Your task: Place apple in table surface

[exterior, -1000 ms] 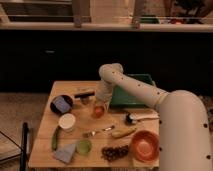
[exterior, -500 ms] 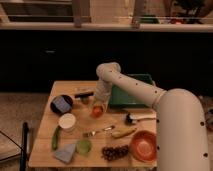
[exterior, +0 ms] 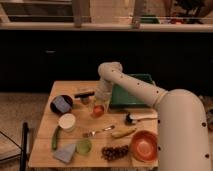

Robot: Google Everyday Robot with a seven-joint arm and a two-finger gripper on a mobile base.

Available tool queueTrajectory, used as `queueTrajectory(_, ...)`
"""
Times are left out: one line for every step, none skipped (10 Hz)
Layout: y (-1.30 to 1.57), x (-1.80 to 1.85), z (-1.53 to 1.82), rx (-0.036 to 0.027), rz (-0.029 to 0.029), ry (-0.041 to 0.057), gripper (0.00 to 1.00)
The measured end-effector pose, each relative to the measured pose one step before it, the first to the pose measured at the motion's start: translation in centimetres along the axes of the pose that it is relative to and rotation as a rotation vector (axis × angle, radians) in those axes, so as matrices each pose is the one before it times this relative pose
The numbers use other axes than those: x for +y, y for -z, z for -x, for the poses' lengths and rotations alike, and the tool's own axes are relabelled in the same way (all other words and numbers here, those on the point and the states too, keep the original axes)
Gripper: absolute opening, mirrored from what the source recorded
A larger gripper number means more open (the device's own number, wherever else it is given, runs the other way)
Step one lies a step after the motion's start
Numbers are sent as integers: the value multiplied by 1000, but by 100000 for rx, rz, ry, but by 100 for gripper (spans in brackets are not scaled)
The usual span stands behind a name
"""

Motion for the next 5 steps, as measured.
queueTrajectory(31, 53, 60, -152, -12, -81, 80)
queueTrajectory(17, -18, 77, -81, 154, 137, 80)
queueTrajectory(6, -74, 226, -97, 290, 225, 80)
queueTrajectory(127, 170, 138, 267, 273, -276, 80)
queueTrajectory(221, 335, 156, 550, 307, -508, 80)
